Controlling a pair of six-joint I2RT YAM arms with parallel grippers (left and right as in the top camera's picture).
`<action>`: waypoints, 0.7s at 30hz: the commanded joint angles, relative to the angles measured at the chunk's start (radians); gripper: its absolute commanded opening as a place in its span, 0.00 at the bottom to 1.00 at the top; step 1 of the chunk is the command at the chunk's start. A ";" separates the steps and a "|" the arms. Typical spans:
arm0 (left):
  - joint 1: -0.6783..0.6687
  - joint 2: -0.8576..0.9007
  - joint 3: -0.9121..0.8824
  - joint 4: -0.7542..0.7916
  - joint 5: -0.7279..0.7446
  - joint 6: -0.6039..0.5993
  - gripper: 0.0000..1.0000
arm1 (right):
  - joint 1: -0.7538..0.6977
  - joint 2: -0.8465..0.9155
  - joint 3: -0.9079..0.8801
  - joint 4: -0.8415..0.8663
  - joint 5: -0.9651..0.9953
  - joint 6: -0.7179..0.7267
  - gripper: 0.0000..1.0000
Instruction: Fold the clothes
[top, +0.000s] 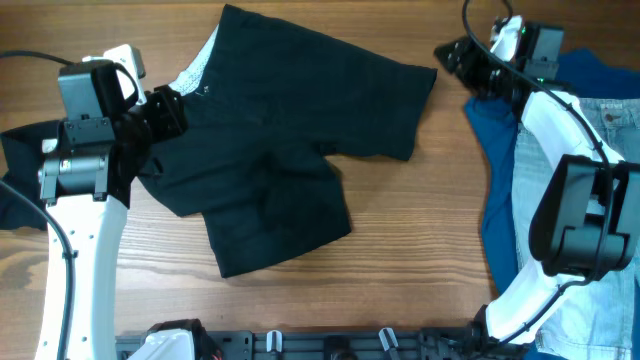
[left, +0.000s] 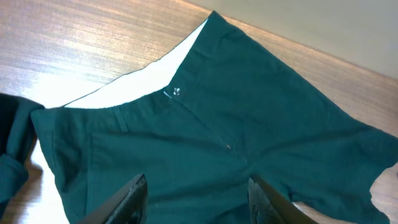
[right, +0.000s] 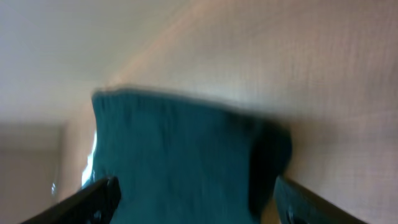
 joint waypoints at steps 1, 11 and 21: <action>-0.005 -0.006 -0.002 -0.028 0.014 -0.001 0.54 | 0.054 -0.121 0.003 -0.214 -0.074 -0.215 0.83; -0.005 -0.014 -0.002 -0.177 0.014 -0.001 0.58 | 0.464 -0.158 -0.143 -0.675 0.249 -0.301 0.68; -0.005 -0.016 -0.002 -0.176 0.014 -0.001 0.60 | 0.723 -0.158 -0.349 -0.441 0.287 -0.357 0.68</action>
